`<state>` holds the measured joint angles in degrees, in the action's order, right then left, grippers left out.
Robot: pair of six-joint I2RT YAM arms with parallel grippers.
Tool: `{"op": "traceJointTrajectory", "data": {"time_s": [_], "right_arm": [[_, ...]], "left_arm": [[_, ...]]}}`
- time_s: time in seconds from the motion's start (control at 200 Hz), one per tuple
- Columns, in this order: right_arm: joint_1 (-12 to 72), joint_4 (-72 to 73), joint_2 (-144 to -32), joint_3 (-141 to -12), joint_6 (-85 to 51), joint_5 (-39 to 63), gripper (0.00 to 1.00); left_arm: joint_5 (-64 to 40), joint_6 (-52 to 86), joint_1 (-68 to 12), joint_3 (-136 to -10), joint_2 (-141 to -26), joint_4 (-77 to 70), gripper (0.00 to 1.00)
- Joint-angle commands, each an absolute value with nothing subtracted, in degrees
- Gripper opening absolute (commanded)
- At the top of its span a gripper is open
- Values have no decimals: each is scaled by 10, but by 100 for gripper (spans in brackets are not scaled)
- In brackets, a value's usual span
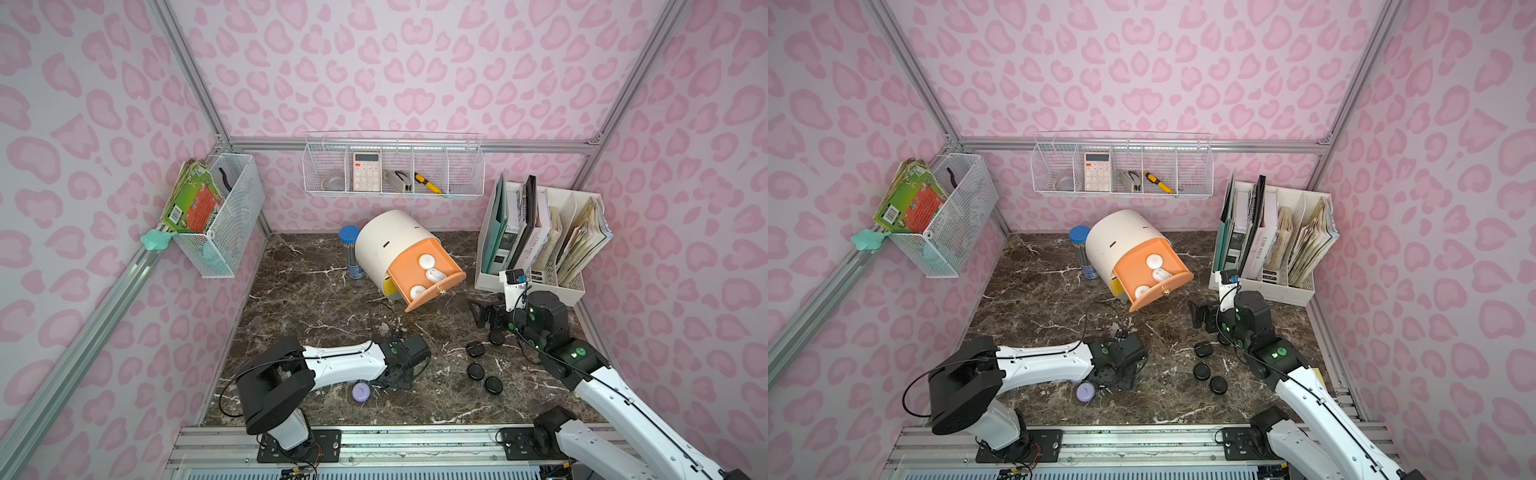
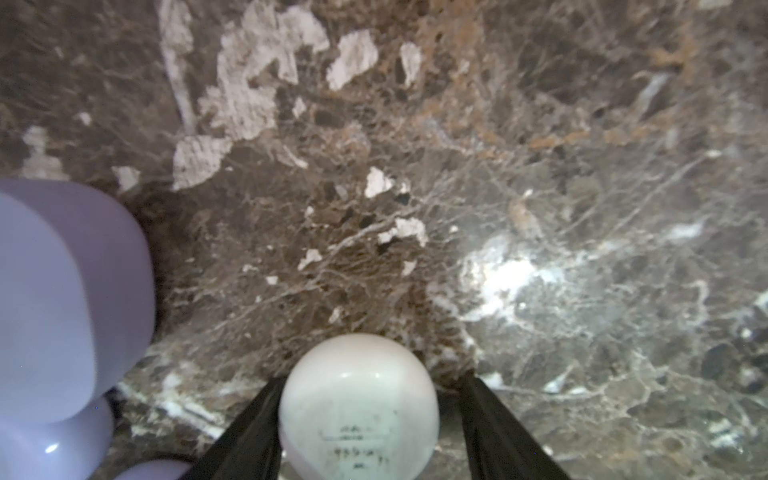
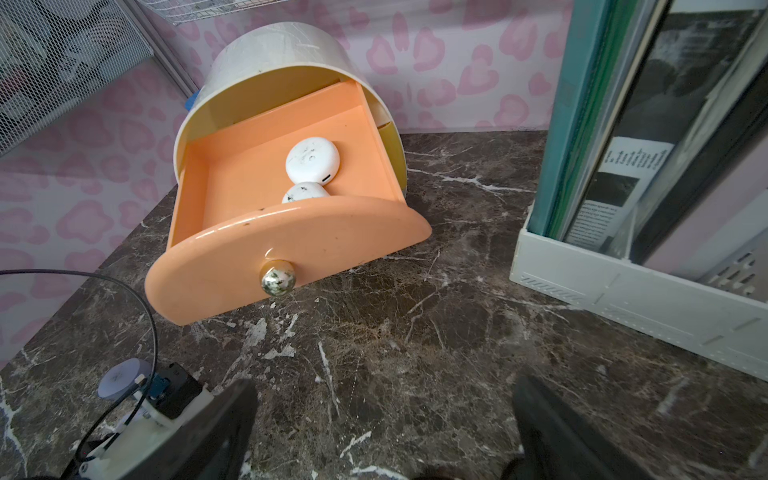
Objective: Put the bluetooth earphones in the drawer according to color
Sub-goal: Pick up the Bluetooth earphone from the center of the board.
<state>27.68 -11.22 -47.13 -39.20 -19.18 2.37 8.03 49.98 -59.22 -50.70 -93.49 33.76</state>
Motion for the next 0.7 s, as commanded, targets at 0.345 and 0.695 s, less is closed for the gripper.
{"op": "traceJointTrajectory", "data": {"time_s": [0.345,0.695], "right_arm": [[275,-98,-473,-393,-192,27,98],[275,-97,-473,-392,-192,28,98]], "left_arm": [[100,508,-620,-540,-960,379,53],[171,467,-619,-619,-893,474,52]]}}
